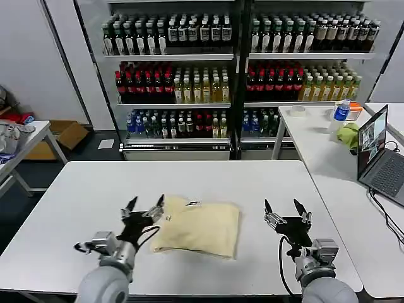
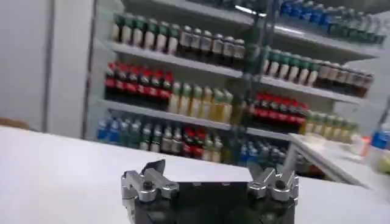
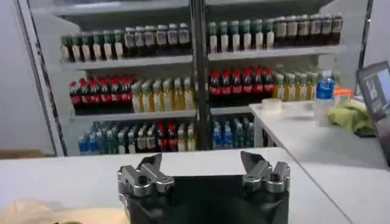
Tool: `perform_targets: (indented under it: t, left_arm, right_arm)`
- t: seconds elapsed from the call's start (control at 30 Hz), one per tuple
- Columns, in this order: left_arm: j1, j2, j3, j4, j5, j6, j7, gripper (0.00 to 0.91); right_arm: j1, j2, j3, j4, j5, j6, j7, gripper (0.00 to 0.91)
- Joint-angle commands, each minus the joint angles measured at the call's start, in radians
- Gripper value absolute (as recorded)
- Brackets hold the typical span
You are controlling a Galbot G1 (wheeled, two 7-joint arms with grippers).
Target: Fold and organize the clothes.
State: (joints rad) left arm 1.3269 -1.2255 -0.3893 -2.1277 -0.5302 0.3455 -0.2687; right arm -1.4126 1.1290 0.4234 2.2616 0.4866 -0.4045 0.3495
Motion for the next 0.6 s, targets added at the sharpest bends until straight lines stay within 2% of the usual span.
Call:
perform_targets:
  t: [0.03, 0.4, 0.6]
  left_arm:
    - [0.14, 0.036, -0.17, -0.1, 0.086, -0.022, 0.035, 0.907]
    - [0.179, 0.033, -0.165, -0.136, 0.094, -0.022, 0.058, 0.907]
    - [0.185, 0.038, -0.162, -0.147, 0.097, -0.019, 0.061, 0.907]
  right_arm:
    - [-0.022, 0.027, -0.005, 0.002, -0.085, 0.071, -0.022, 0.907]
    - [-0.078, 0.066, 0.038, 0.019, -0.112, 0.111, -0.045, 0.907]
    - [-0.09, 0.077, 0.059, 0.035, -0.111, 0.098, -0.047, 0.907]
